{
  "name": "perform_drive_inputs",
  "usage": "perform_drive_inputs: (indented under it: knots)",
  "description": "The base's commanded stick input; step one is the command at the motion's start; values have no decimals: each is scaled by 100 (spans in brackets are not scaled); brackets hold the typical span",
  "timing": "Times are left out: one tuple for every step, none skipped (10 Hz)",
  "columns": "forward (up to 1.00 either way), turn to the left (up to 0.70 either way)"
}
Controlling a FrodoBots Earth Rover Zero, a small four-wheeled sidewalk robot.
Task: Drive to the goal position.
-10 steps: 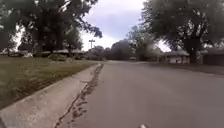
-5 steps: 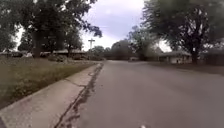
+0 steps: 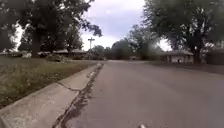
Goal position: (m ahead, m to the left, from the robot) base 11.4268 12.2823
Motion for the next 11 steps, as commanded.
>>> perform_drive_inputs:
  knots:
    - [70,0]
    - [70,0]
    - [70,0]
    - [70,-4]
    - [70,-15]
    - [70,-26]
    - [70,-31]
    - [70,-34]
    - [70,-18]
    - [70,0]
    - [70,0]
